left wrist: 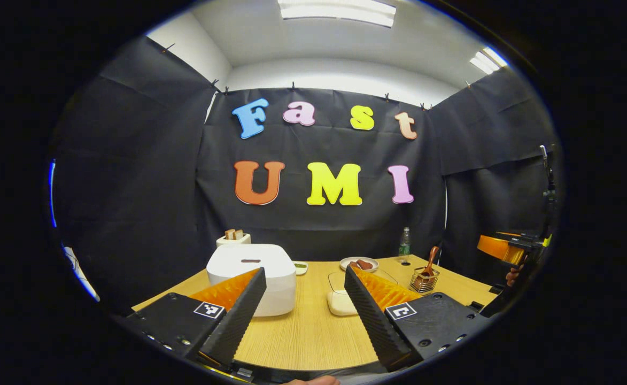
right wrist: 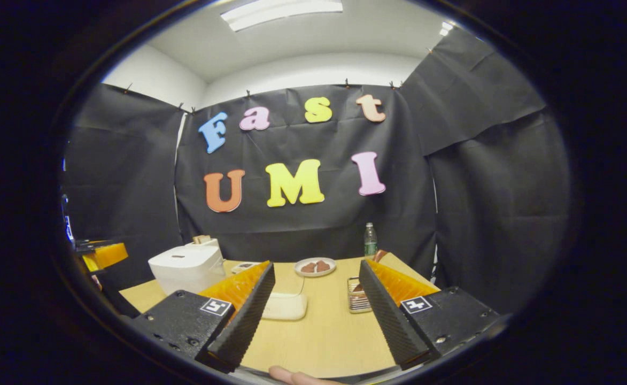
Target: Close the left gripper, press the button to open the rice cooker; take a wooden spoon from the chopstick holder with the right hand, scoop a spoonful of rice and pour it into the rice cooker, then put the wooden spoon back into the chopstick holder.
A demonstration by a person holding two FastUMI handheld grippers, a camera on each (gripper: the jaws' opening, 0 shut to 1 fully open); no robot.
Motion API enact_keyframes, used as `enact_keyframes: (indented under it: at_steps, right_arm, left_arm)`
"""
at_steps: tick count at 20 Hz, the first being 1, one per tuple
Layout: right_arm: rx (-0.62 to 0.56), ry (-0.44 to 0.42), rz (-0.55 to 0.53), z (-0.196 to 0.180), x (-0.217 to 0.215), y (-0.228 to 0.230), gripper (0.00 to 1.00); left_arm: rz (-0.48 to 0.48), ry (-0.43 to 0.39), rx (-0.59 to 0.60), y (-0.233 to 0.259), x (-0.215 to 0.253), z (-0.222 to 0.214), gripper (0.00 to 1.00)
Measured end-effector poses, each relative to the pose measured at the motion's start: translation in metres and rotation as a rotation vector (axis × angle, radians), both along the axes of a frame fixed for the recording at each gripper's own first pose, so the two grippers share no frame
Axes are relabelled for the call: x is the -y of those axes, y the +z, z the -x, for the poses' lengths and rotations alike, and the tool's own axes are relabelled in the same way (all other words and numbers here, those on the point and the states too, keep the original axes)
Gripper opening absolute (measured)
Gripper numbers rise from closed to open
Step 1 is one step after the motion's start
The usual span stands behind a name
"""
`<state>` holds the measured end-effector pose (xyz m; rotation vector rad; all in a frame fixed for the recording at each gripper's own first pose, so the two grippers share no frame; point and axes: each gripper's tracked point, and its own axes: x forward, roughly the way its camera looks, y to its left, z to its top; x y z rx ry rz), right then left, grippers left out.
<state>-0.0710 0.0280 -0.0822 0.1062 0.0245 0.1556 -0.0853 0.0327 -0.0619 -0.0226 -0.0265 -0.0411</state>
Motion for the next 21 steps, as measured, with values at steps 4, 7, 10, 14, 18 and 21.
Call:
enact_keyframes:
  at_steps: [4, 7, 10, 14, 18, 21]
  right_arm:
    - [0.024, 0.008, 0.029, 0.005, -0.011, 0.003, 0.99]
    - [0.029, 0.013, 0.034, 0.007, -0.019, 0.005, 0.99]
    - [0.041, 0.013, 0.026, 0.008, -0.023, 0.007, 0.99]
    - [0.047, 0.014, 0.040, 0.010, -0.023, 0.008, 0.99]
    - [0.034, 0.017, 0.035, 0.009, -0.022, 0.003, 0.96]
    - [0.030, 0.018, 0.027, 0.008, -0.021, 0.002, 0.99]
  left_arm:
    - [-0.015, 0.014, 0.007, 0.000, -0.005, 0.010, 0.94]
    - [-0.027, 0.032, 0.045, 0.010, -0.009, 0.019, 0.94]
    - [-0.022, 0.015, 0.053, 0.011, -0.006, 0.025, 0.94]
    - [-0.028, 0.022, 0.056, 0.013, -0.008, 0.026, 0.94]
    - [-0.016, 0.019, 0.052, 0.011, -0.005, 0.027, 0.94]
    - [-0.016, 0.014, 0.046, 0.008, -0.005, 0.025, 0.94]
